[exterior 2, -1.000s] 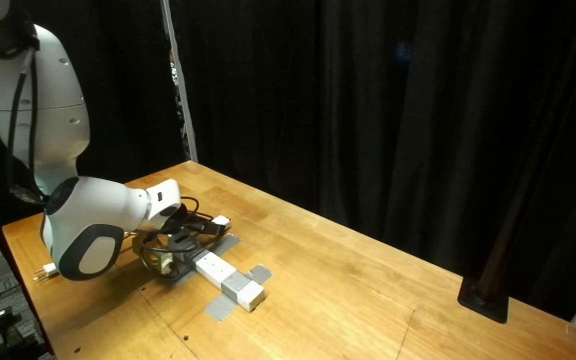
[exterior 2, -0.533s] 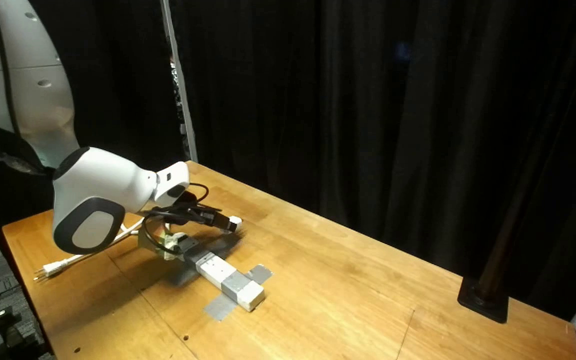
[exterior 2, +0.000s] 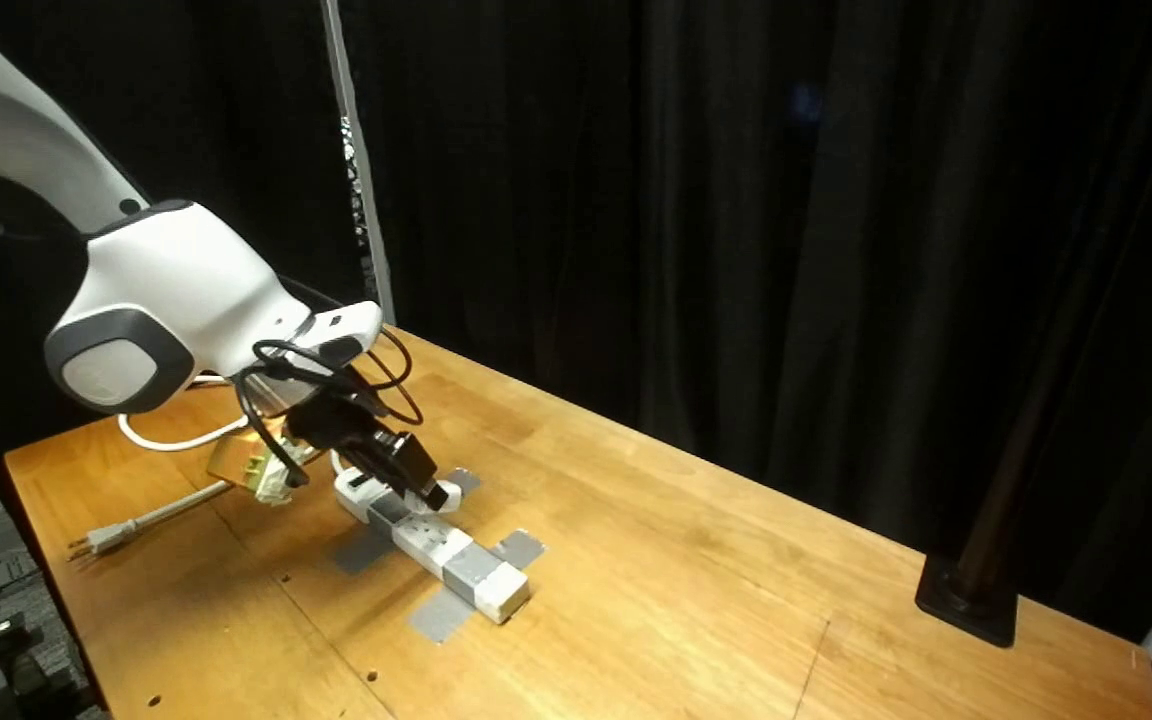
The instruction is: Plug the charger head into the adapter
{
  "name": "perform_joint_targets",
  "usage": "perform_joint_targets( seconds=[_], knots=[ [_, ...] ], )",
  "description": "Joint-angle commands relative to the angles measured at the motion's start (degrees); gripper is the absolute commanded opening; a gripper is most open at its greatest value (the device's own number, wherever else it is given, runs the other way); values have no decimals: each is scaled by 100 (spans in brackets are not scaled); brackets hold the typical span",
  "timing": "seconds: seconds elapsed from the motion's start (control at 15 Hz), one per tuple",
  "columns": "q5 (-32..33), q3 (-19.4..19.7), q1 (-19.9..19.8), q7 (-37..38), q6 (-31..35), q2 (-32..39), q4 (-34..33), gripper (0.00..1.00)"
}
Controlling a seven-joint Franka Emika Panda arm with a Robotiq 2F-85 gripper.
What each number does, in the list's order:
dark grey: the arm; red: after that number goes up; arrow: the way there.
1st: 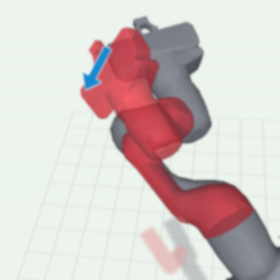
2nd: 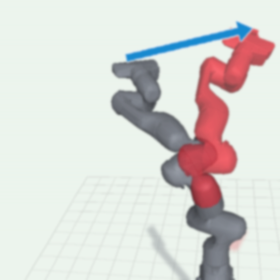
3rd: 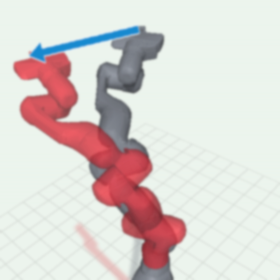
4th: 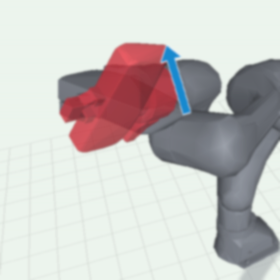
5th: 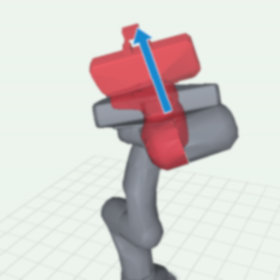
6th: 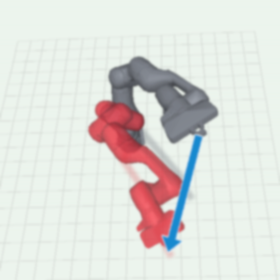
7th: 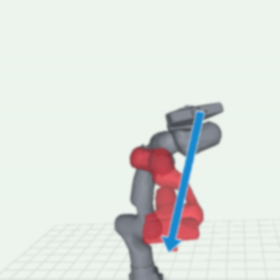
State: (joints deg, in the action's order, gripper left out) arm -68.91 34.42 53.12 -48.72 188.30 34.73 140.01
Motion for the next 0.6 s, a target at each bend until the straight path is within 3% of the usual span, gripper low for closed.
perform_joint_targets(
  seconds=[0.0, 0.2, 0.53],
  knots=[
    [728, 1564, 1430, 596, -1273, 397, 584, 23],
    [2367, 2905, 2560, 1608, -2757, 817, 503, 23],
    [4995, 4844, 4134, 2401, -4993, 591, -33, 23]
  ],
)
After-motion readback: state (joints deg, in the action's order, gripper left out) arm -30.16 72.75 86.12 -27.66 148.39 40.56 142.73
